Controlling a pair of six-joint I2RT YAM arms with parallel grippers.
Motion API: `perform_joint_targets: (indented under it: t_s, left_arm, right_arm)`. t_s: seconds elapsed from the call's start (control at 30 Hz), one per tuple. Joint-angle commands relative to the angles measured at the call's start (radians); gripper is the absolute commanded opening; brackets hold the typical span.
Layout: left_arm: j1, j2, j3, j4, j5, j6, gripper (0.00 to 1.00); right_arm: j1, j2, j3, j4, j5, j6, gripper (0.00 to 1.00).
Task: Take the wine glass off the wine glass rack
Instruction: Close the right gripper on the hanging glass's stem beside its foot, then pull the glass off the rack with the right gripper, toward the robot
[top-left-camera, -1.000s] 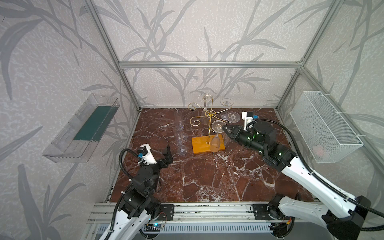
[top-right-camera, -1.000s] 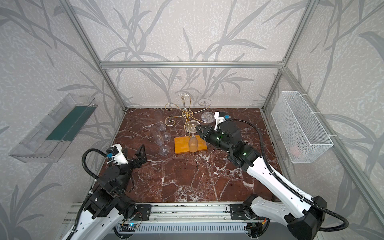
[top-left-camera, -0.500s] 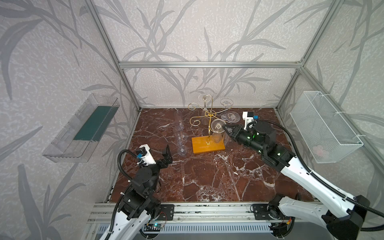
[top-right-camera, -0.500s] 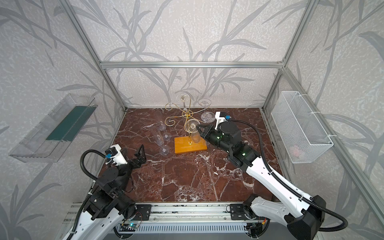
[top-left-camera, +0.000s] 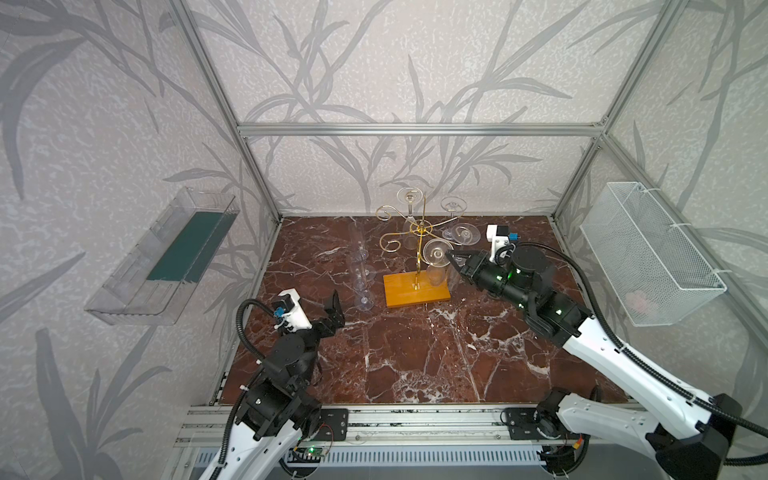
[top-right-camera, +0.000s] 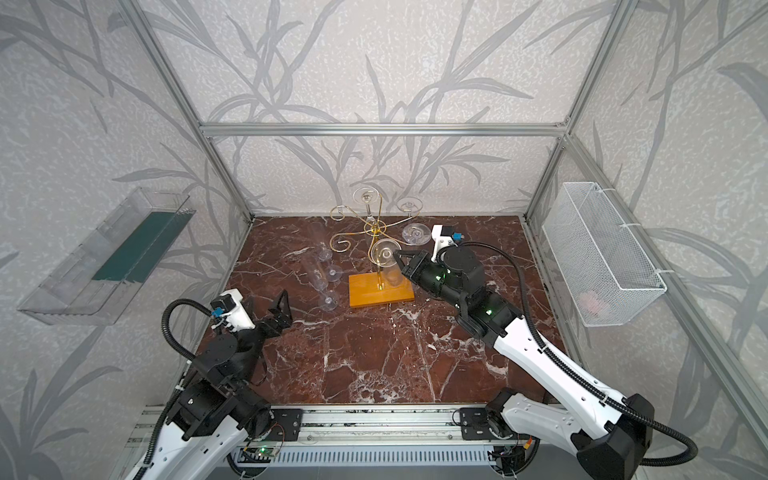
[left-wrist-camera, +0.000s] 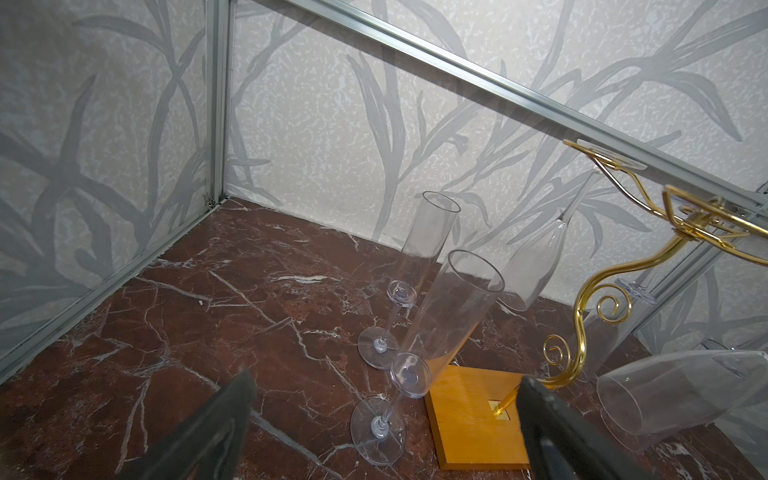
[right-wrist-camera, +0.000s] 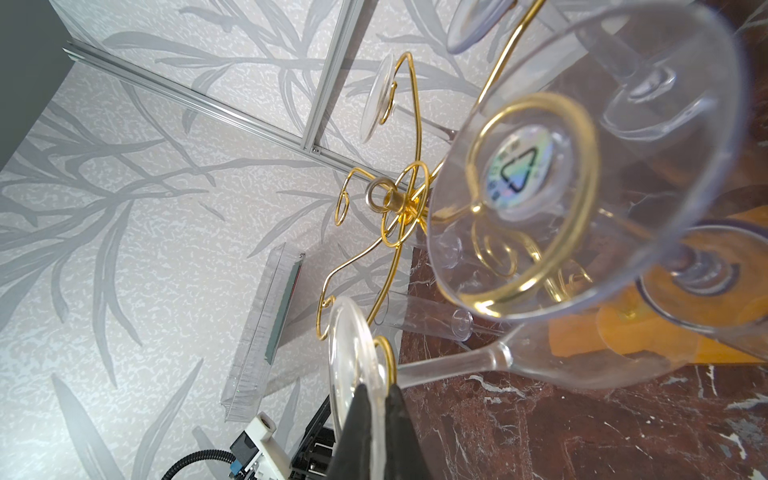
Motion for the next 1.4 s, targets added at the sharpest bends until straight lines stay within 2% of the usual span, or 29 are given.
perform_joint_targets:
  t_s: [0.0, 0.97, 1.37]
  left_arm:
    - [0.002, -0.01, 0.015, -0.019, -0.02, -0.023, 0.99]
    - [0.002, -0.009, 0.003, -0.015, -0.014, -0.035, 0.99]
    - [0.002, -0.011, -0.001, -0.016, -0.022, -0.035, 0.99]
  right_arm:
    - [-0.004, -0.033, -0.001, 0.035, -0.011, 0.002, 0.0]
    - [0.0, -0.01, 0.079, 0.04, -0.112, 0.172, 0.0]
    - [0.0, 0.075, 0.162, 0.065, -0.138, 0.217, 0.0]
